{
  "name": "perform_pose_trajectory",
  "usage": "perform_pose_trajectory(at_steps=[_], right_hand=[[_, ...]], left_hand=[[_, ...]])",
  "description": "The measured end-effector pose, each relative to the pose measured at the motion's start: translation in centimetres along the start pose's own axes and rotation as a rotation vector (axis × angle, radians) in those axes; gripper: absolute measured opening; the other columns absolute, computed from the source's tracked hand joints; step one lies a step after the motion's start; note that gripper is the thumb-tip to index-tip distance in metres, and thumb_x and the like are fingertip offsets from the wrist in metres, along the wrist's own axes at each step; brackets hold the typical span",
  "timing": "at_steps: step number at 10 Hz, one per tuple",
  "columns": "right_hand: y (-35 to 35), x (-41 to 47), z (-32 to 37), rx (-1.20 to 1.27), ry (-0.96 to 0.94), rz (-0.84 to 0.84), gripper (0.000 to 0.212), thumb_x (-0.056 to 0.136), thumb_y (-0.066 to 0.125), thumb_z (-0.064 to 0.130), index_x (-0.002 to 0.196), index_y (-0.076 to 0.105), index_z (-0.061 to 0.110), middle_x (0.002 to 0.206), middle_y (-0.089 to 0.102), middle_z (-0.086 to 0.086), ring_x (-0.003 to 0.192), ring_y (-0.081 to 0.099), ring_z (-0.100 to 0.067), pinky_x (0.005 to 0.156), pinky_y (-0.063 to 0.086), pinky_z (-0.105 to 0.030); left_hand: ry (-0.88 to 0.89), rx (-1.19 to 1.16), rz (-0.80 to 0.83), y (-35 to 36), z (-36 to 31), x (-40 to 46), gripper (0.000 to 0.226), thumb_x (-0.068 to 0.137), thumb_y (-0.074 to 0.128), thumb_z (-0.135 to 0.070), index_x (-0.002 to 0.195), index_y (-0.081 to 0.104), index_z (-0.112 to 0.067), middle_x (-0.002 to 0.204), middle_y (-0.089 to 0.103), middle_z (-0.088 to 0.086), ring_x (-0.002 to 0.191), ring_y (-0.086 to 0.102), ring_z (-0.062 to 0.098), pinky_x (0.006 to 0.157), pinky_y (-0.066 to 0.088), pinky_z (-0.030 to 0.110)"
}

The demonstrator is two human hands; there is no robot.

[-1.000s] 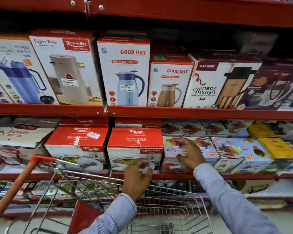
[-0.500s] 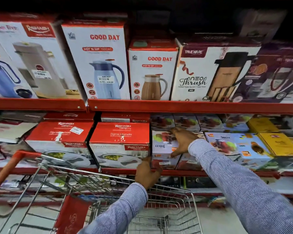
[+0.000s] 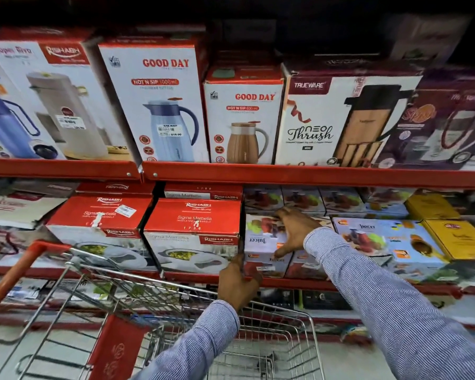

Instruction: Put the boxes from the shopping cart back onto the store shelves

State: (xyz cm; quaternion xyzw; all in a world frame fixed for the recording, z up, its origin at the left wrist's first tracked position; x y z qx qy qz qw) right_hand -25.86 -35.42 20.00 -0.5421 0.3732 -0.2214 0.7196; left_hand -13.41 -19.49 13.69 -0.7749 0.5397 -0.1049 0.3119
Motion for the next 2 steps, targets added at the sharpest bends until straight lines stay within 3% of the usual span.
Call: perform_pose_trajectory(at_steps=[1,2], right_hand=[[-0.2,-0.6,0.2,0.028,0.013,-0.004,0.119,0.051,0.080,0.062,0.145,0.027,0.012,0.151,0.033,-0.008,0.138,0.034,-0.028,0.112,0.035,-0.039],[-0.2,-2.0,0.2,0.048,-0.008,-0.114,0.109,0.055,0.075,0.065,0.143,0.031,0.019,0.150,0.035,-0.004,0.136,0.036,-0.027,0.110,0.036,-0.038]], left_hand=[[0.054,0.052,-0.006,-0.7,-0.7,-0.4,0.027,0.086,0.056,-0.029,0.111,0.063,-0.022,0.095,0.077,0.001,0.079,0.072,0.019,0.073,0.063,0.036],[0.143,0.054,-0.118,-3.1,-3.0,-1.1,0.026,0.085,0.064,-0.019,0.110,0.067,-0.019,0.095,0.076,-0.006,0.077,0.070,0.015,0.076,0.063,0.032]])
Point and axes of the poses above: each hand's wrist, its own x-axis towards the middle knuckle, its own y-axis out of the palm, z = x × y, the point moved 3 cm from there along x, towards the middle knuckle
